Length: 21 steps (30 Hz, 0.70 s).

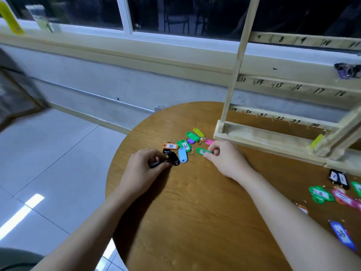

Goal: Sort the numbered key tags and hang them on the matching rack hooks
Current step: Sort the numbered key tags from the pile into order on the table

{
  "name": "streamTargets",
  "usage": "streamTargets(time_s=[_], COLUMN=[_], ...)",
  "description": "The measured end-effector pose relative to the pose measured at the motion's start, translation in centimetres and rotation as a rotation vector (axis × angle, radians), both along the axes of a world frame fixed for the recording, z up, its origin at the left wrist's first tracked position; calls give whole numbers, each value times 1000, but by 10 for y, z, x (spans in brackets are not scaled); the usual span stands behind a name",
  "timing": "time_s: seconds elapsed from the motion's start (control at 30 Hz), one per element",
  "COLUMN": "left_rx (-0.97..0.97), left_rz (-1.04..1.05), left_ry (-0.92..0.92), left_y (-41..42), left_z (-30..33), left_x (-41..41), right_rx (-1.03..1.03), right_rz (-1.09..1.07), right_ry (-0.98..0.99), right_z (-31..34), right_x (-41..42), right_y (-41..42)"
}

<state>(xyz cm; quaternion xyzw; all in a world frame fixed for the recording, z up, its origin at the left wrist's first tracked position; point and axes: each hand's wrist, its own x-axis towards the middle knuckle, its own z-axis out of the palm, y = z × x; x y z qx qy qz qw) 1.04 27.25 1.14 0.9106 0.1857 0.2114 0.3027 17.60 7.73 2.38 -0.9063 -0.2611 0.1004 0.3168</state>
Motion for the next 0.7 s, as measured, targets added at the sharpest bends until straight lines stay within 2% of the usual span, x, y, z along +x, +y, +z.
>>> streamTargets(time_s=[0.2,0.3,0.4,0.53,0.63,0.7], left_rx=[-136,-176,-318,-612,-714,-737], left_rz=[-7,-9,-38,-122,-128,-197], left_ry=[-74,-147,-171,-116,13,34], left_y=[-11,-29,-54,-93,-129,-153], left_z=[-2,4,12,16,15,18], left_x=[9,11,14,24,26,26], right_rx=[87,183,245,252,216,207], right_rz=[83,93,56,-14,-18,-44], right_ry=[99,243,288,266,265,251], right_z=[13,22,32,43,55,61], right_x=[-6,-12,-17,-24,-31,-36], right_y=[-15,-30,-49,-82,-110,-134])
